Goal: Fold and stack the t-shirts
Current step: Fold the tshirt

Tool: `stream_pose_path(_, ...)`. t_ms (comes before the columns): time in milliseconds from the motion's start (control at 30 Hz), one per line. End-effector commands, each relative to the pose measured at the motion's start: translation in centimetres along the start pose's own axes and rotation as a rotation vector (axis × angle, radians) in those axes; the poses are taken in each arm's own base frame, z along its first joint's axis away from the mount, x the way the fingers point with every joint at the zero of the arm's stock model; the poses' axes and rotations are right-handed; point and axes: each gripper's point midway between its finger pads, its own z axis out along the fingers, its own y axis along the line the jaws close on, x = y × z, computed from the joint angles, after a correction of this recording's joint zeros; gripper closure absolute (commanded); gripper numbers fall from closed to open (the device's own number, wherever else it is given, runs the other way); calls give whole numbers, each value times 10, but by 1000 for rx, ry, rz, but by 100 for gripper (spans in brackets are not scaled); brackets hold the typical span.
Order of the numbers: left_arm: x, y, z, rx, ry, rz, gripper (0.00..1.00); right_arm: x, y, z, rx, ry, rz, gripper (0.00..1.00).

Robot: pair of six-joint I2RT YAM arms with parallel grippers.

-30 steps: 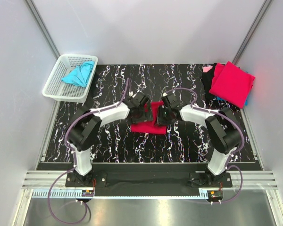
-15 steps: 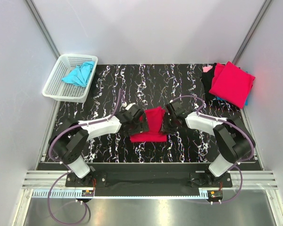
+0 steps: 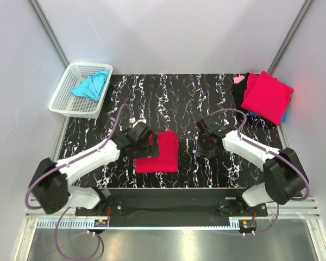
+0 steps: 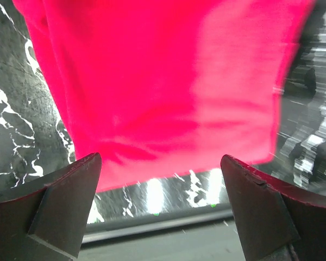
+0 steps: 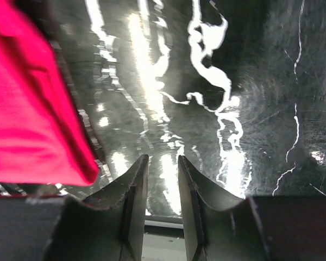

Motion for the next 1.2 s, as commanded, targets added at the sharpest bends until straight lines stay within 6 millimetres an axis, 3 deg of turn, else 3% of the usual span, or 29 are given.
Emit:
stream_pose_path(0,-20,-18,-36,112,-88,26,1,-17,14,-24,-22,-69,-34,64)
stream_pose_path(67,-25,-19,-45,133,-121,16,1,-20,24,-30,-49,-77,-47,64)
stream_pose_path(200,-28,-16,-43,109,-137,6,1,-25,45,-36,-101,-79,-95,62)
stream_pose_path(467,-44,-23,-13,102,-104,-41,1,-25,102,-31,-233,-47,-210,62)
stream_pose_path(633,-62,6,10,94,-71,-191,1,-16,125,-17,-289,2,-257,65)
stream_pose_path(700,-72,14,15,102,-73,-235,1,-20,131,-13,-297,-8,-267,71)
stream_pose_path(767,-82,13,18,125,-71,-249,1,-26,138,-10,-303,-16,-272,80)
stream_pose_path(833,-90,10,18,143,-69,-252,2,-28,141,-1,-291,-7,-281,84)
stream_pose_path(1033,-109,-19,19,238,-29,-268,10,-52,169,5,-315,-39,-291,85)
stream_pose_path(1167,-117,-24,13,260,-41,-272,16,-61,177,9,-314,-55,-307,84)
